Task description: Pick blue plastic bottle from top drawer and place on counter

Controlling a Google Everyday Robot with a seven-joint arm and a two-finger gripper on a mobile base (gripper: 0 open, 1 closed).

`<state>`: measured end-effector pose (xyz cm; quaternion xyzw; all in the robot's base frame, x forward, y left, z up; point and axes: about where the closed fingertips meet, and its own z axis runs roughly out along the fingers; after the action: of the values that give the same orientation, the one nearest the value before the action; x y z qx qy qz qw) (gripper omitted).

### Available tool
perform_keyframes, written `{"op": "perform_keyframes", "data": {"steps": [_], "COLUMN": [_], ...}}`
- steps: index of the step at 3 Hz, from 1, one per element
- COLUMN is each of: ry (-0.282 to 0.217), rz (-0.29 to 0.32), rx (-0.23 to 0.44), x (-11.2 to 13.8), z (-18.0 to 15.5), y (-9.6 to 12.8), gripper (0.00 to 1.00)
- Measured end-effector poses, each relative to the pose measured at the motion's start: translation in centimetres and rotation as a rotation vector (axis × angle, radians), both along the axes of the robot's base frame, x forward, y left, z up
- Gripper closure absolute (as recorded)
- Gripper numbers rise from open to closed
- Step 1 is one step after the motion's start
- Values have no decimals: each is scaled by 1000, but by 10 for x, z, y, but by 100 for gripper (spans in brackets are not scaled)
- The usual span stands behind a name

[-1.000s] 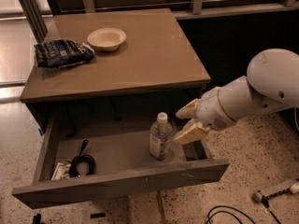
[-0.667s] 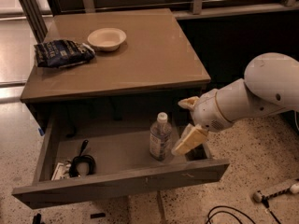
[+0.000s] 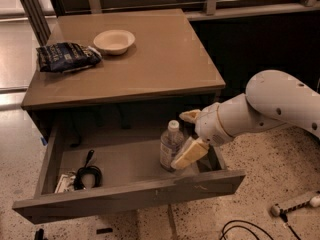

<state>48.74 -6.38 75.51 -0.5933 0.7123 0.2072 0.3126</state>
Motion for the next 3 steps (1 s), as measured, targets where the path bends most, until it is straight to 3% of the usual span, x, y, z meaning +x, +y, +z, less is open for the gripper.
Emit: {"op": "perform_keyframes", "data": {"steps": [3], "ry": [-39], "rz": [53], "rx": [50], "x": [28], "z": [-35], "y": [40], "gripper": [16]}}
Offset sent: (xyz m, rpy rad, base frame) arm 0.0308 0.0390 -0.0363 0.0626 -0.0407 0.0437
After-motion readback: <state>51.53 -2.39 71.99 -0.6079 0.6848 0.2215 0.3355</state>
